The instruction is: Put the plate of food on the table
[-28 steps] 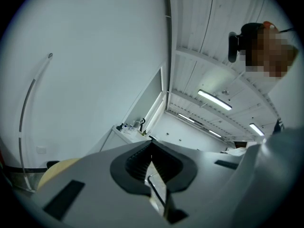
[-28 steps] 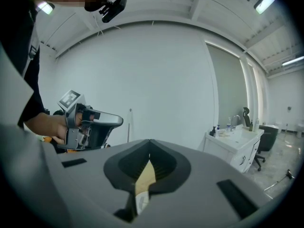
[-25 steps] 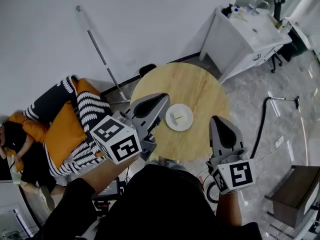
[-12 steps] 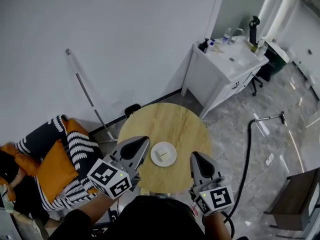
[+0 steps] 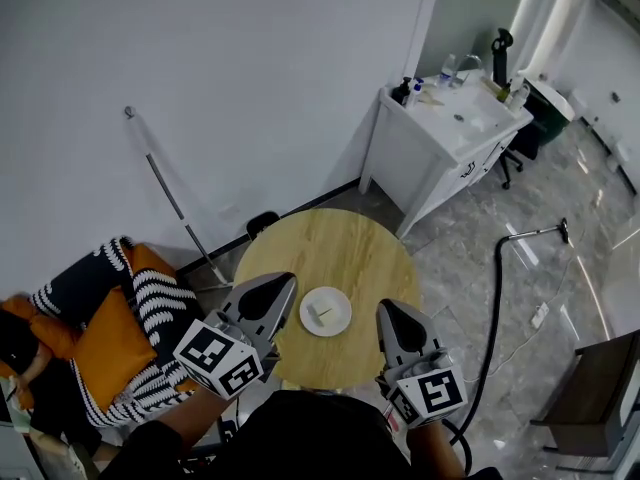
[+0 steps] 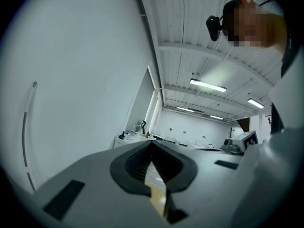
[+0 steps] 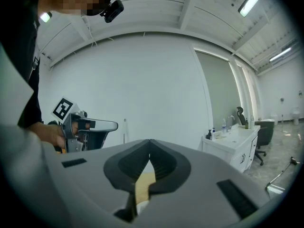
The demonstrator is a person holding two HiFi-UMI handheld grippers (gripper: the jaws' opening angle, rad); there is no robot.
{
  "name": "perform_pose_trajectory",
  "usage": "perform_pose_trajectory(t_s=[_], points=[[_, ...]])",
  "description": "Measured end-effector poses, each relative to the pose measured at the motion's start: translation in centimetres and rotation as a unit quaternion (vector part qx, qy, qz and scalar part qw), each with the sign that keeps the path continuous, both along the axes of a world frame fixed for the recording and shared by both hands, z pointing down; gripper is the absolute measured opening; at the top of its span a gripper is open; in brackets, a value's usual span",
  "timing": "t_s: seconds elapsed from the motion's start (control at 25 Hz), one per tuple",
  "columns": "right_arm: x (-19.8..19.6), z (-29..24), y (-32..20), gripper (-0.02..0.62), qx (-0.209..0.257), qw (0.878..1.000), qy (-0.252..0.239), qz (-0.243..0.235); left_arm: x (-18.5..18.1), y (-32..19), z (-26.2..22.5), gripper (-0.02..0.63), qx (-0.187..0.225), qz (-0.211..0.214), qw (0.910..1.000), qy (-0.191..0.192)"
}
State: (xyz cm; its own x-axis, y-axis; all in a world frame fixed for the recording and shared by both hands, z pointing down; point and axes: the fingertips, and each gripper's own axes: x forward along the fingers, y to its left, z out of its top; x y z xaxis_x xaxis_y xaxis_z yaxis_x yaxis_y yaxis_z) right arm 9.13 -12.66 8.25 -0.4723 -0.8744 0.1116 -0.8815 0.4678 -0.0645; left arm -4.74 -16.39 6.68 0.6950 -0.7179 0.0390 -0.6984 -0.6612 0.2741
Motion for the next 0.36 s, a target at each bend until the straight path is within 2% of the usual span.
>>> perform_pose_trajectory(t_s=[0.36], points=[[0.53,-0.43,-0.80,0.009,0.019,1.000,0.006,-0.009,0.83,-0.77,-0.62,0.006,0.020,0.008,0.9998,-0.005]])
